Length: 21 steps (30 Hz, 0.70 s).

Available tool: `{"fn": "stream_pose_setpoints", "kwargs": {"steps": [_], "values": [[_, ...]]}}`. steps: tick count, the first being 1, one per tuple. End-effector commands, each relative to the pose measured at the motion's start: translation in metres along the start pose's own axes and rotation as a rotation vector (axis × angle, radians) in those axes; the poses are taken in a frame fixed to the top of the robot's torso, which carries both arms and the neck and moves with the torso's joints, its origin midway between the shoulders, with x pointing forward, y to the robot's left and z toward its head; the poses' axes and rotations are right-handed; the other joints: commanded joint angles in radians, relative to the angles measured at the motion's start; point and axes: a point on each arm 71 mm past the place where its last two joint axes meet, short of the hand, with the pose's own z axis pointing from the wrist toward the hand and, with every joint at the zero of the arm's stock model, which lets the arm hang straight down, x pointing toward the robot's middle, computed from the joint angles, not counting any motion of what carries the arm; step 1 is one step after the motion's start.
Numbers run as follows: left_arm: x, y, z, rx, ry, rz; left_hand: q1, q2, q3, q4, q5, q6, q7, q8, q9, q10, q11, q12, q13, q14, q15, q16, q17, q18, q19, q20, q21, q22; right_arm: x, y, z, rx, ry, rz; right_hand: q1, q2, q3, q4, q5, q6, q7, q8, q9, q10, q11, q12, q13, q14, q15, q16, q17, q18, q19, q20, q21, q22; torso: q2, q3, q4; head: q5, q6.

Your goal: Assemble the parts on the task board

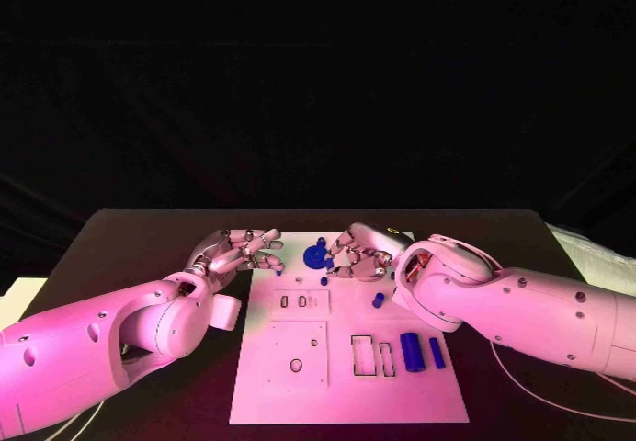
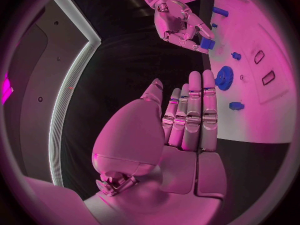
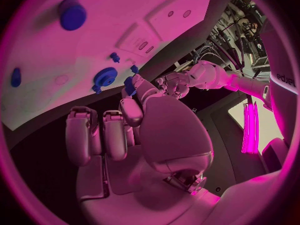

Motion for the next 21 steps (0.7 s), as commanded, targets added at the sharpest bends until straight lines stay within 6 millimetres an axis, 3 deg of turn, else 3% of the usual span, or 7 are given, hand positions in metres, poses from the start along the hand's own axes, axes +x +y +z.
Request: {"fn": "stream_pose_setpoints", "kwargs": {"steps": [1,6,13,21], "values": [[0.002,-0.001,0.001,0.017,0.010,-0.014,0.005,0.004,-0.001,-0.007,-0.003,0.001,0.003,-0.005,0.001,0.000,0.003,-0.002,0.001,-0.003,0.002,-0.001,0.002,0.007,-0.002,-0.001,0.006,0.001,0.011,0.002,0.004,0.020,0.039,-0.093,0.002,0.011,0.006,-0.001,-0.001,0.036,-0.030,0.002,0.011,-0.001,-0.004,-0.005,-0.003,0.063,-0.008,-0.006,0.047,-0.007,-0.001,-0.004,-0.001,0.022,-0.005,-0.0080,0.0063,0.006,-0.009],[0.003,-0.002,0.001,0.018,0.009,-0.015,0.005,0.004,-0.001,-0.007,-0.003,0.001,0.003,-0.005,0.001,0.000,0.003,-0.002,0.001,-0.003,0.002,-0.001,0.002,0.007,-0.002,-0.001,0.006,0.001,0.030,0.012,0.008,0.005,0.079,-0.104,-0.001,0.010,0.006,-0.001,-0.002,0.036,-0.029,0.002,0.011,-0.003,-0.003,-0.009,-0.006,0.062,-0.008,-0.007,0.044,-0.006,-0.002,-0.004,-0.002,0.019,-0.006,-0.0104,0.0060,0.008,-0.015],[0.005,-0.002,0.001,0.017,0.015,-0.019,0.005,0.004,-0.001,-0.007,-0.003,0.001,0.003,-0.005,0.001,0.000,0.003,-0.002,0.001,-0.004,0.002,-0.002,0.002,0.007,-0.003,-0.001,0.006,0.002,0.051,0.019,0.012,-0.002,0.127,-0.112,-0.010,0.006,0.006,0.001,0.000,0.033,-0.027,0.000,0.011,-0.008,-0.002,-0.016,-0.011,0.061,-0.007,-0.011,0.038,-0.005,-0.005,-0.003,-0.004,0.015,-0.004,-0.0075,0.0068,0.009,-0.017],[0.007,-0.002,0.001,0.016,0.022,-0.022,0.005,0.004,-0.001,-0.007,-0.003,0.001,0.003,-0.005,0.001,0.000,0.003,-0.002,0.001,-0.004,0.002,-0.002,0.002,0.007,-0.003,-0.001,0.006,0.002,0.060,0.022,0.014,-0.002,0.161,-0.121,-0.014,0.004,0.005,0.002,0.002,0.032,-0.027,-0.001,0.011,-0.009,-0.001,-0.019,-0.012,0.060,-0.006,-0.012,0.036,-0.005,-0.006,-0.003,-0.005,0.013,-0.005,-0.0068,0.0069,0.014,-0.024]]}}
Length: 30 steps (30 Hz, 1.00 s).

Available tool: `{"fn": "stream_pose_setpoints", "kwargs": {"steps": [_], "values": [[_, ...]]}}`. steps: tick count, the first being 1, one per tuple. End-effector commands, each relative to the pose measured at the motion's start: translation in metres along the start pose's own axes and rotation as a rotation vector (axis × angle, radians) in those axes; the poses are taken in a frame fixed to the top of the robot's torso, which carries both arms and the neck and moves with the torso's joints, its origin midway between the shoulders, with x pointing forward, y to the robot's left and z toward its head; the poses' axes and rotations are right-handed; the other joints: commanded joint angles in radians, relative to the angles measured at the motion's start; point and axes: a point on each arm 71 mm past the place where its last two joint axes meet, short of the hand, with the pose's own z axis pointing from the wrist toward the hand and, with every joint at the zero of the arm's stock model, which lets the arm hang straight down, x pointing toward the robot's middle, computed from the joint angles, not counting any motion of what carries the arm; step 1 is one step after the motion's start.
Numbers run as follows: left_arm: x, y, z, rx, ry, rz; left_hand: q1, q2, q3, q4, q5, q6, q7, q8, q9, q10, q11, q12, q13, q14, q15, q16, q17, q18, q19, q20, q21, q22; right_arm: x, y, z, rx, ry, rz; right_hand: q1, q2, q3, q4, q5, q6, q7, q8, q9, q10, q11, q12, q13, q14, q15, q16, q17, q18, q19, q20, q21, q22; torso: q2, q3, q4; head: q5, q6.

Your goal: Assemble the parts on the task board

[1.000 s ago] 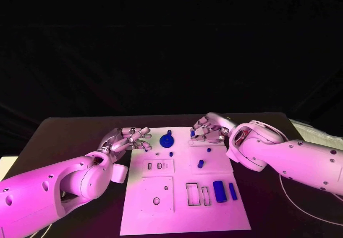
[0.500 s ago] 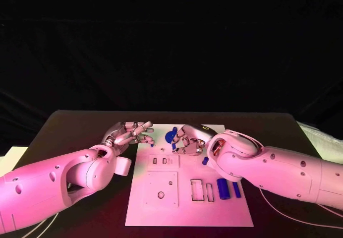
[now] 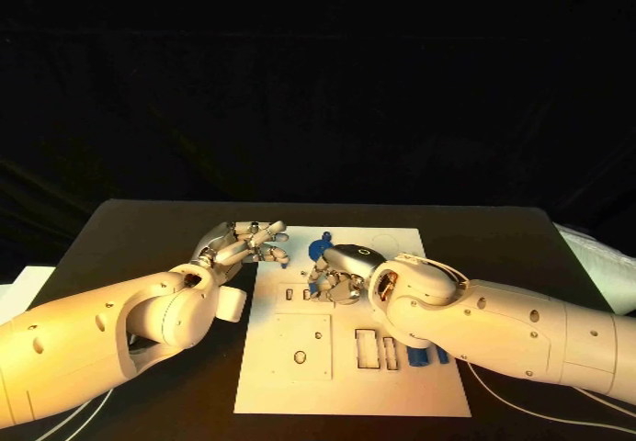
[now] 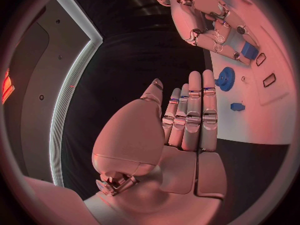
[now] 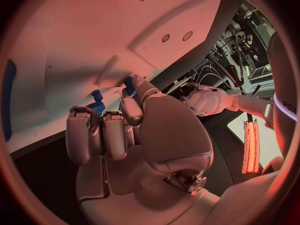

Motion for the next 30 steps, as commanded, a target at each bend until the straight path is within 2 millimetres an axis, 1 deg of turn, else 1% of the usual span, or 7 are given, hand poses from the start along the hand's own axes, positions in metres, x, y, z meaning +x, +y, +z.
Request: {"fn": "stream_pose_setpoints", "kwargs": {"steps": [1,5,8,15,18,22,30], "values": [[0.0033,-0.0015,0.0004,0.014,0.017,-0.012,0.005,0.004,-0.001,-0.007,-0.003,0.001,0.003,-0.005,0.001,0.000,0.003,-0.002,0.002,-0.004,0.002,-0.002,0.001,0.007,-0.003,-0.001,0.006,0.002,0.0046,0.0008,0.0006,0.006,0.039,-0.041,-0.013,0.003,0.006,0.002,0.006,0.032,-0.026,0.004,0.011,-0.005,0.002,-0.006,-0.001,0.060,-0.006,-0.005,0.036,-0.005,-0.006,-0.003,-0.005,0.014,0.000,0.0010,-0.0003,0.003,-0.005],[0.0033,-0.0014,0.0005,0.013,0.017,-0.012,0.005,0.004,-0.001,-0.007,-0.003,0.001,0.003,-0.005,0.001,0.000,0.003,-0.002,0.002,-0.004,0.002,-0.002,0.001,0.007,-0.003,-0.001,0.006,0.002,0.0060,0.0004,0.0002,0.009,0.047,-0.048,-0.014,0.002,0.006,0.003,0.006,0.032,-0.026,0.004,0.011,-0.005,0.002,-0.006,-0.001,0.060,-0.006,-0.005,0.036,-0.005,-0.007,-0.003,-0.005,0.013,0.000,0.0019,-0.0013,0.004,-0.006],[0.0031,-0.0014,0.0004,0.013,0.018,-0.012,0.005,0.004,-0.001,-0.007,-0.003,0.001,0.003,-0.005,0.001,0.000,0.003,-0.002,0.002,-0.004,0.002,-0.002,0.001,0.007,-0.003,-0.001,0.006,0.002,0.0064,-0.0009,-0.0005,0.013,0.049,-0.052,-0.015,0.002,0.006,0.003,0.006,0.032,-0.026,0.004,0.011,-0.005,0.002,-0.006,-0.001,0.060,-0.006,-0.005,0.035,-0.005,-0.007,-0.003,-0.006,0.012,0.000,0.0014,-0.0019,0.005,-0.008],[0.0029,-0.0013,0.0004,0.012,0.019,-0.013,0.005,0.004,-0.001,-0.008,-0.003,0.001,0.003,-0.005,0.001,0.000,0.003,-0.003,0.002,-0.005,0.002,-0.002,0.002,0.007,-0.004,-0.001,0.006,0.002,0.0067,-0.0041,-0.0029,0.021,0.057,-0.064,-0.017,0.000,0.005,0.003,0.006,0.032,-0.026,0.004,0.011,-0.005,0.002,-0.006,0.000,0.060,-0.006,-0.006,0.035,-0.005,-0.007,-0.003,-0.005,0.013,0.000,0.0014,0.0001,0.006,-0.011],[0.0025,-0.0013,0.0004,0.011,0.018,-0.012,0.005,0.004,-0.001,-0.008,-0.003,0.001,0.003,-0.005,0.001,0.000,0.003,-0.003,0.002,-0.005,0.002,-0.002,0.002,0.007,-0.004,-0.001,0.006,0.002,0.0075,-0.0053,-0.0039,0.024,0.068,-0.069,-0.021,-0.003,0.004,0.003,0.005,0.033,-0.026,0.004,0.011,-0.006,0.002,-0.007,-0.001,0.060,-0.006,-0.006,0.035,-0.005,-0.008,-0.002,-0.006,0.012,0.001,0.0021,-0.0002,0.007,-0.012],[0.0025,-0.0012,0.0005,0.011,0.019,-0.013,0.005,0.004,-0.001,-0.008,-0.003,0.001,0.003,-0.005,0.001,0.000,0.003,-0.003,0.002,-0.005,0.002,-0.002,0.002,0.007,-0.004,-0.001,0.006,0.002,0.0084,-0.0055,-0.0045,0.025,0.080,-0.074,-0.027,-0.010,0.001,0.004,0.004,0.033,-0.026,0.004,0.011,-0.008,0.003,-0.011,-0.003,0.060,-0.006,-0.007,0.033,-0.005,-0.008,-0.002,-0.007,0.011,0.000,0.0009,-0.0003,0.007,-0.013],[0.0026,-0.0011,0.0005,0.010,0.020,-0.013,0.005,0.004,-0.001,-0.008,-0.003,0.001,0.003,-0.005,0.001,0.000,0.003,-0.003,0.002,-0.005,0.002,-0.002,0.002,0.007,-0.004,-0.001,0.006,0.002,0.0089,-0.0065,-0.0055,0.030,0.090,-0.078,-0.041,-0.025,-0.005,0.006,0.011,0.027,-0.023,-0.001,0.009,-0.018,0.004,-0.032,-0.020,0.058,-0.005,-0.012,0.027,-0.003,-0.012,-0.001,-0.010,0.005,0.000,0.0012,-0.0003,0.007,-0.014]]}}
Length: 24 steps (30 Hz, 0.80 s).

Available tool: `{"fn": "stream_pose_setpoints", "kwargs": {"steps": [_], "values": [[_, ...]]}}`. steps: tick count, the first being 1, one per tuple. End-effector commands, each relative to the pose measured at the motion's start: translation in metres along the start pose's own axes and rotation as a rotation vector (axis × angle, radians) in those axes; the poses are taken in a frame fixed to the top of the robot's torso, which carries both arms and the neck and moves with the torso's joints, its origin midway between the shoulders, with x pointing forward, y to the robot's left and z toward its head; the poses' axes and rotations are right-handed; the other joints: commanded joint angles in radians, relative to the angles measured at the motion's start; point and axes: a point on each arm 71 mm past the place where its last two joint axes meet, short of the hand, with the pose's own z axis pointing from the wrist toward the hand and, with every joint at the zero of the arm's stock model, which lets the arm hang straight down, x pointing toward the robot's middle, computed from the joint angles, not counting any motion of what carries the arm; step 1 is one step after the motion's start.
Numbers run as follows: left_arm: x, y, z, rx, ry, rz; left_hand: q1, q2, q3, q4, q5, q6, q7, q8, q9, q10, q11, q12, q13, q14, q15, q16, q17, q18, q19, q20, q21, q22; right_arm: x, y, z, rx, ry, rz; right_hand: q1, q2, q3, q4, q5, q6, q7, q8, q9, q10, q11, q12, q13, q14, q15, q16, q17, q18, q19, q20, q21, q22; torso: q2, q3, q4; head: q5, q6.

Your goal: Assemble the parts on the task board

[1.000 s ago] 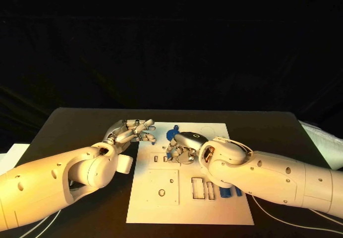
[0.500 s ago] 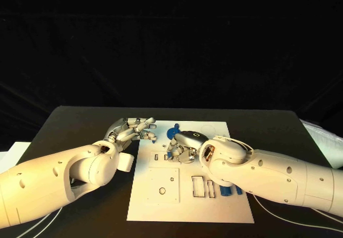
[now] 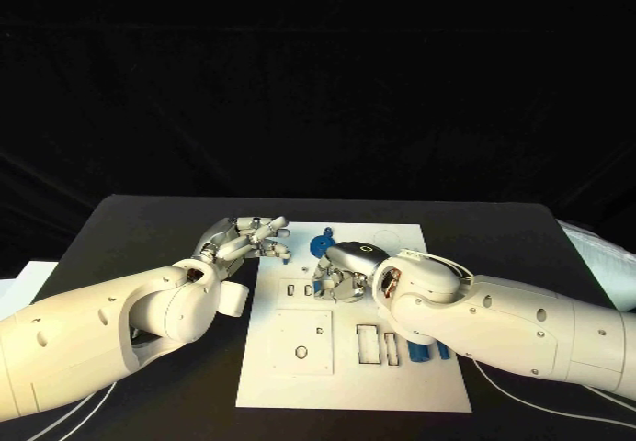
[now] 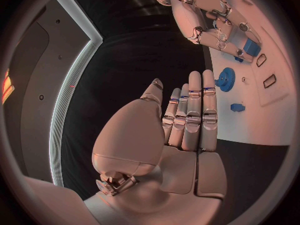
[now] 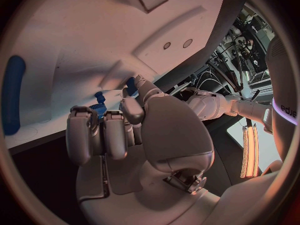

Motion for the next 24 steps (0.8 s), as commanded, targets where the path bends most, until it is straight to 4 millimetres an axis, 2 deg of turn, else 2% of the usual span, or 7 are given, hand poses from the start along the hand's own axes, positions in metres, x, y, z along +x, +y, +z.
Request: {"fn": "stream_pose_setpoints", "kwargs": {"steps": [1,11,18,24], "values": [[0.0024,-0.0012,0.0003,0.010,0.020,-0.011,0.005,0.004,0.002,-0.005,-0.003,0.001,0.003,-0.005,0.001,0.001,0.003,-0.003,0.001,-0.005,0.002,-0.002,0.001,0.007,-0.004,-0.001,0.006,0.001,0.0094,-0.0050,-0.0018,0.031,0.065,-0.030,-0.013,-0.007,-0.004,0.006,0.008,0.019,-0.017,-0.003,-0.004,-0.016,0.000,-0.016,-0.011,0.058,-0.004,-0.009,0.024,-0.003,-0.010,0.003,-0.007,0.002,0.000,-0.0002,0.0004,0.000,-0.001],[0.0023,-0.0012,0.0002,0.009,0.020,-0.011,0.005,0.004,0.002,-0.005,-0.003,0.001,0.003,-0.005,0.001,0.001,0.003,-0.003,0.001,-0.005,0.002,-0.002,0.001,0.007,-0.004,-0.001,0.006,0.001,0.0090,-0.0049,-0.0016,0.036,0.058,-0.033,-0.042,-0.045,-0.025,0.014,0.042,-0.022,0.001,-0.031,-0.016,-0.040,0.014,-0.058,-0.042,0.056,0.007,-0.016,0.015,-0.001,-0.015,0.011,-0.013,-0.007,0.000,-0.0006,0.0009,-0.001,0.001],[0.0021,-0.0011,0.0001,0.008,0.019,-0.011,0.005,0.004,0.002,-0.005,-0.003,0.001,0.003,-0.005,0.001,0.001,0.003,-0.003,0.001,-0.005,0.002,-0.002,0.001,0.007,-0.004,-0.001,0.006,0.001,0.0074,-0.0052,-0.0014,0.037,0.035,-0.029,-0.048,-0.058,-0.034,0.016,0.044,-0.050,0.012,-0.049,-0.021,-0.051,0.023,-0.075,-0.055,0.056,0.014,-0.018,0.013,-0.001,-0.018,0.017,-0.015,-0.011,0.000,-0.0004,0.0007,-0.001,0.002],[0.0021,-0.0010,0.0001,0.006,0.021,-0.012,0.005,0.004,0.002,-0.005,-0.003,0.001,0.003,-0.005,0.001,0.001,0.003,-0.003,0.001,-0.005,0.002,-0.002,0.001,0.007,-0.004,-0.001,0.006,0.001,0.0059,-0.0037,-0.0013,0.035,0.011,-0.021,-0.055,-0.069,-0.049,0.022,0.045,-0.083,0.020,-0.062,-0.024,-0.096,0.032,-0.150,-0.118,0.053,0.022,-0.025,0.003,0.002,-0.026,0.025,-0.022,-0.023,0.001,0.0003,0.0010,-0.001,0.003]]}}
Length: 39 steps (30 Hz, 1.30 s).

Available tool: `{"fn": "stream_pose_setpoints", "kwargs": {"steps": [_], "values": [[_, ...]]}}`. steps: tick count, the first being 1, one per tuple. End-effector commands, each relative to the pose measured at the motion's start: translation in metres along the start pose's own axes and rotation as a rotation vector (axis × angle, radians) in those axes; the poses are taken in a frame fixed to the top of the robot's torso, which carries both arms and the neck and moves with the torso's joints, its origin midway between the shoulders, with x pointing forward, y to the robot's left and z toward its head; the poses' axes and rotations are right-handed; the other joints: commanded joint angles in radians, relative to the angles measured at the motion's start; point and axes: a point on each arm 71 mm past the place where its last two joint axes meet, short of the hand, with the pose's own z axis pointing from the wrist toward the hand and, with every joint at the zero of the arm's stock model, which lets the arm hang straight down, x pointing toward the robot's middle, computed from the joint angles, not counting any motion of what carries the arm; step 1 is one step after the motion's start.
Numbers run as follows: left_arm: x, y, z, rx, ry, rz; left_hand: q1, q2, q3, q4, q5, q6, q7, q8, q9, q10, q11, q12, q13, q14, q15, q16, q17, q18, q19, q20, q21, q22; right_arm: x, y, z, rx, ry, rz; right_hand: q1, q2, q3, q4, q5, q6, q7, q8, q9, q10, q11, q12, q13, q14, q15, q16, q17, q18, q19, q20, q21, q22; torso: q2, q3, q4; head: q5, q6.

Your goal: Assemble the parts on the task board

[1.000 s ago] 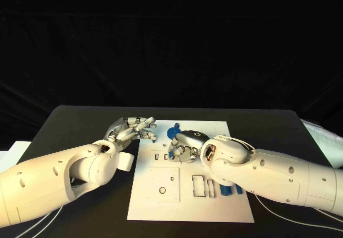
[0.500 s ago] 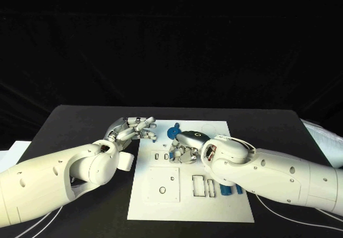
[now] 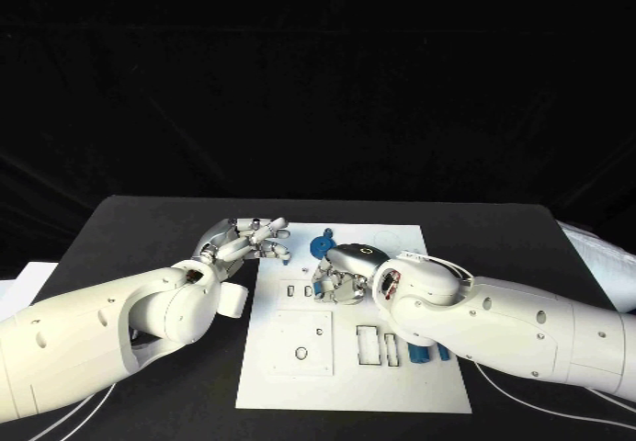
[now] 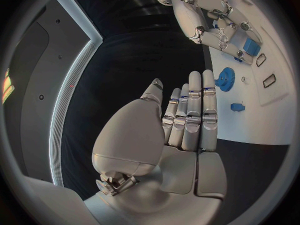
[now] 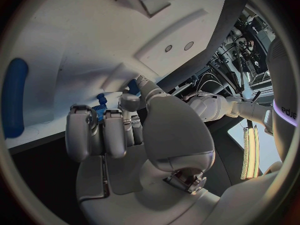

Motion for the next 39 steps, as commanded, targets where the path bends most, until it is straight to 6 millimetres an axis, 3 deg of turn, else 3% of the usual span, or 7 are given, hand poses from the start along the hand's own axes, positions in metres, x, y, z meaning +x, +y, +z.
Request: {"fn": "stream_pose_setpoints", "kwargs": {"steps": [1,23,29,32,33,35,39], "values": [[0.002,-0.001,0.000,0.007,0.021,-0.011,0.005,0.004,0.002,-0.005,-0.003,0.001,0.003,-0.005,0.001,0.001,0.003,-0.003,0.001,-0.005,0.002,-0.002,0.001,0.007,-0.004,-0.001,0.006,0.001,0.004,-0.003,-0.001,0.025,0.002,-0.009,-0.001,-0.015,-0.009,0.001,0.006,-0.012,0.001,-0.004,-0.001,-0.012,0.002,-0.017,-0.015,0.053,0.008,-0.007,0.002,0.003,-0.006,0.004,-0.005,-0.005,0.001,0.0003,0.0001,0.000,0.000],[-0.001,0.001,-0.001,-0.024,0.015,0.024,0.004,0.008,-0.004,-0.013,-0.004,0.005,-0.002,-0.010,0.002,0.010,-0.005,-0.009,0.006,0.058,-0.013,0.040,0.052,0.011,0.038,-0.014,0.045,0.026,-0.026,0.014,-0.025,-0.130,-0.265,0.125,-0.029,-0.051,-0.145,0.062,-0.007,-0.109,0.024,-0.004,-0.003,-0.068,0.024,-0.053,-0.068,0.046,0.027,-0.031,-0.026,0.009,-0.026,0.021,-0.025,-0.038,-0.002,0.0023,-0.0018,-0.005,0.004],[-0.003,0.000,-0.002,-0.119,0.042,0.165,-0.025,-0.001,-0.027,0.001,-0.006,0.022,-0.031,-0.006,0.005,0.130,-0.043,0.059,0.049,0.151,-0.049,0.155,0.137,0.012,0.095,-0.044,0.119,0.073,-0.051,0.004,-0.042,-0.166,-0.239,0.223,0.007,-0.025,-0.216,0.110,-0.029,-0.112,0.026,0.009,0.002,-0.062,0.028,-0.017,-0.053,0.048,0.031,-0.029,-0.020,0.009,-0.023,0.028,-0.025,-0.036,-0.014,0.0114,-0.0053,0.003,0.002],[-0.004,-0.002,0.000,-0.176,0.054,0.256,-0.031,-0.004,-0.040,0.012,-0.005,0.048,-0.055,0.012,0.011,0.182,-0.069,0.128,0.102,0.205,-0.075,0.484,0.423,0.008,0.134,-0.076,0.212,0.137,-0.065,-0.009,-0.050,-0.124,-0.242,0.316,0.047,0.009,-0.203,0.100,-0.028,-0.093,0.020,0.021,0.005,-0.054,0.021,-0.002,-0.044,0.049,0.027,-0.028,-0.017,0.009,-0.021,0.025,-0.024,-0.034,-0.019,0.0134,-0.0079,0.003,0.000],[-0.004,-0.004,0.001,-0.201,0.067,0.295,-0.033,-0.007,-0.046,0.014,-0.005,0.054,-0.066,0.020,0.013,0.197,-0.074,0.167,0.132,0.236,-0.088,0.688,0.610,0.001,0.166,-0.085,0.293,0.211,-0.070,-0.015,-0.054,-0.096,-0.255,0.356,0.062,0.029,-0.196,0.097,-0.049,-0.081,0.015,0.028,0.007,-0.044,0.018,0.011,-0.035,0.049,0.023,-0.027,-0.016,0.009,-0.019,0.022,-0.023,-0.032,-0.023,0.0146,-0.0098,0.002,-0.002],[-0.002,-0.008,0.005,-0.267,0.109,0.390,-0.036,-0.020,-0.061,0.018,-0.008,0.065,-0.071,0.041,0.021,0.199,-0.092,0.268,0.219,0.244,-0.092,0.981,0.891,-0.035,0.225,-0.107,0.574,0.523,-0.077,-0.027,-0.062,-0.047,-0.277,0.429,0.085,0.061,-0.184,0.091,-0.072,-0.066,0.011,0.038,0.009,-0.021,0.013,0.046,-0.008,0.052,0.019,-0.021,-0.007,0.006,-0.010,0.018,-0.017,-0.019,-0.027,0.0153,-0.0113,0.002,-0.003],[0.005,-0.015,0.011,-0.419,0.190,0.658,-0.108,0.001,-0.102,0.090,-0.018,0.089,-0.093,0.100,0.049,0.158,-0.115,0.465,0.387,0.268,-0.109,1.192,1.104,-0.067,0.251,-0.110,0.803,0.785,-0.087,-0.045,-0.074,0.025,-0.311,0.522,0.103,0.073,-0.179,0.081,-0.062,-0.067,0.011,0.038,0.007,-0.008,0.012,0.067,0.008,0.054,0.017,-0.019,-0.003,0.005,-0.006,0.015,-0.014,-0.014,-0.036,0.0190,-0.0186,0.012,-0.007]]}}
